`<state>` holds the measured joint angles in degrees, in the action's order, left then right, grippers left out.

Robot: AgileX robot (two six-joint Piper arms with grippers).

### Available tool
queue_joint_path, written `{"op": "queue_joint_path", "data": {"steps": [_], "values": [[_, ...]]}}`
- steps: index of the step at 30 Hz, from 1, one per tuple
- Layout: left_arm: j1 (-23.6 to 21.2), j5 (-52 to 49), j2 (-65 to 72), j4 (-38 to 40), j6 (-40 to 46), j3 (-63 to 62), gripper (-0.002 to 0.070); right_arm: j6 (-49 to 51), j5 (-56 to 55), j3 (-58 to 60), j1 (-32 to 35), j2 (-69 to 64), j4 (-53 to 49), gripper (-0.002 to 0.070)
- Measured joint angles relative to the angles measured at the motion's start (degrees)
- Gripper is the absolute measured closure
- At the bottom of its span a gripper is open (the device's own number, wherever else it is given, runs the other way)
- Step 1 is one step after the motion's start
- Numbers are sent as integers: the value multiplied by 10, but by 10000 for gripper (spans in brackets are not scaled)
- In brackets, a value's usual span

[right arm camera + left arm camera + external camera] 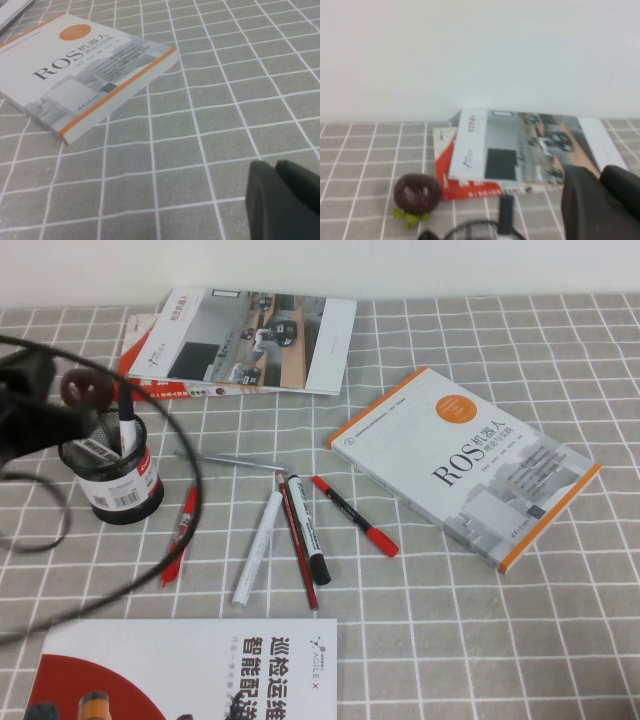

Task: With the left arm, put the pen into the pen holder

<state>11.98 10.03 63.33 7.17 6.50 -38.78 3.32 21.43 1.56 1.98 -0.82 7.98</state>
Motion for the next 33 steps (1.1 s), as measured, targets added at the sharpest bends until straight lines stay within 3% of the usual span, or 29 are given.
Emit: {"op": "queue_joint_path", "data": {"steps": [12,24,33], "values": [[0,-308,-276,-3,5,4,675,0,0,0,0,0,0,692],[0,-387,-553,-8,-1,140,675,0,0,0,0,0,0,692],[0,-340,-603,-36,-53,225,675,0,0,0,0,0,0,691]]}}
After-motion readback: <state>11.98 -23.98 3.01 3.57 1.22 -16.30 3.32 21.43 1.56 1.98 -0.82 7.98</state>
